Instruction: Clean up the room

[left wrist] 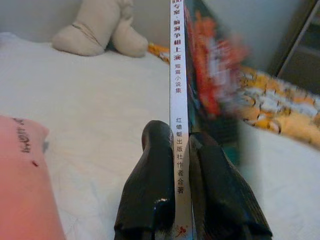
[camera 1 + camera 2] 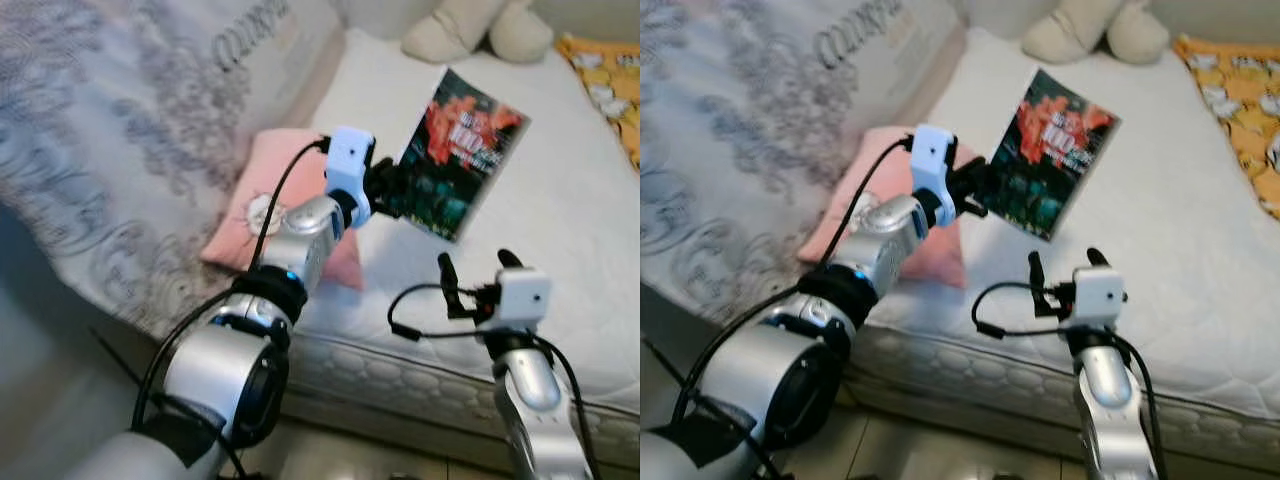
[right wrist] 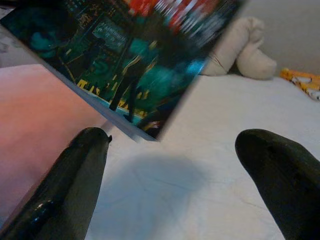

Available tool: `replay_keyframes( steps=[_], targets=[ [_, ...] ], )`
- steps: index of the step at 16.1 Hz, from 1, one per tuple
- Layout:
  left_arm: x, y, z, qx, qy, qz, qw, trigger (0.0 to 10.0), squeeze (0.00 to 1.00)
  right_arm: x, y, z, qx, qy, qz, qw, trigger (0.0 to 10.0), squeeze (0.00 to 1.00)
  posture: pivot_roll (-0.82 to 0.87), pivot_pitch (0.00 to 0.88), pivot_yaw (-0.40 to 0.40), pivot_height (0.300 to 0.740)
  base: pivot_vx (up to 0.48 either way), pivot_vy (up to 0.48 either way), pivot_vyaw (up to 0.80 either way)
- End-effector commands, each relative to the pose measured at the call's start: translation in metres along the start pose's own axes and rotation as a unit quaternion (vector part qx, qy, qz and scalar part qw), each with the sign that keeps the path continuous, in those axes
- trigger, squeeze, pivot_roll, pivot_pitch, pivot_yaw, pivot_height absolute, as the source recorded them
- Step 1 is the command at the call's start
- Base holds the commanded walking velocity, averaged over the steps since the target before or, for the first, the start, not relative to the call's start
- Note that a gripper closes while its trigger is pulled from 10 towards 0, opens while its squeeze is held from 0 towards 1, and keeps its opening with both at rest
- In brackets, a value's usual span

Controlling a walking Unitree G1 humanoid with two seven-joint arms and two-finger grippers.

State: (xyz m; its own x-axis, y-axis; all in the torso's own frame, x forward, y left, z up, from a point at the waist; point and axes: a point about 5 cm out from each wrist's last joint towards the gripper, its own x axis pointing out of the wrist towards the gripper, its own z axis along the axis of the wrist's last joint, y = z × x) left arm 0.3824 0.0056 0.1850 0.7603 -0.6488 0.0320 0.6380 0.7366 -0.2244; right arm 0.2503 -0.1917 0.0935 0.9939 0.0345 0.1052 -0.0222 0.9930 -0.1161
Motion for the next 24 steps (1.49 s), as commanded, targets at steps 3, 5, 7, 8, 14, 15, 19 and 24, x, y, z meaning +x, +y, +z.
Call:
replay_keyframes(
  steps=[3,5,7,8,14,15,19,24],
  targets=[
    [0.013,-0.026,-0.008,-0.127,0.002,-0.008,0.992,10.0,0.0,-0.026,-0.016,0.006,-0.013,0.019,-0.006,1.0,10.0,0.0,-0.31,0.037,-0.034,0.74,0.0,0.0,0.0],
    [0.011,-0.037,-0.03,-0.185,0.024,-0.008,0.982,10.0,0.0,-0.05,-0.019,0.008,-0.026,0.049,0.01,0.998,10.0,0.0,-0.37,0.088,-0.065,0.74,0.0,0.0,0.0],
    [0.016,-0.054,-0.032,-0.144,0.038,-0.033,0.988,10.0,0.0,-0.057,-0.02,0.01,-0.028,0.057,0.007,0.998,10.0,0.0,-0.38,0.096,-0.06,0.74,0.0,0.0,0.0],
    [0.018,-0.059,-0.031,-0.092,0.044,-0.04,0.994,10.0,0.0,-0.057,-0.019,0.011,-0.026,0.059,0.006,0.998,10.0,0.0,-0.38,0.096,-0.05,0.74,0.0,0.0,0.0],
    [0.008,-0.031,0.006,0.103,-0.068,-0.021,0.992,10.0,0.0,-0.043,-0.008,0.011,-0.002,0.041,-0.02,0.999,10.0,0.0,-0.29,0.038,0.038,0.74,0.0,-0.077,0.0],
    [0.0,-0.018,0.007,0.112,-0.083,-0.003,0.99,10.0,0.0,-0.039,-0.006,0.009,0.0,0.039,-0.021,0.999,10.0,0.0,-0.27,0.019,0.044,0.74,0.0,-0.454,0.0],
    [-0.018,0.009,-0.014,0.135,-0.066,0.076,0.986,10.0,0.0,-0.016,-0.018,0.019,0.031,-0.005,-0.068,0.997,10.0,0.0,-0.23,0.0,0.036,0.74,0.0,-0.434,0.0],
    [-0.01,0.007,-0.003,0.159,-0.062,0.095,0.981,10.0,0.0,-0.01,-0.026,0.014,0.068,-0.001,-0.105,0.992,10.0,0.0,-0.24,0.0,0.043,0.74,0.049,-0.426,0.0]
  ],
)
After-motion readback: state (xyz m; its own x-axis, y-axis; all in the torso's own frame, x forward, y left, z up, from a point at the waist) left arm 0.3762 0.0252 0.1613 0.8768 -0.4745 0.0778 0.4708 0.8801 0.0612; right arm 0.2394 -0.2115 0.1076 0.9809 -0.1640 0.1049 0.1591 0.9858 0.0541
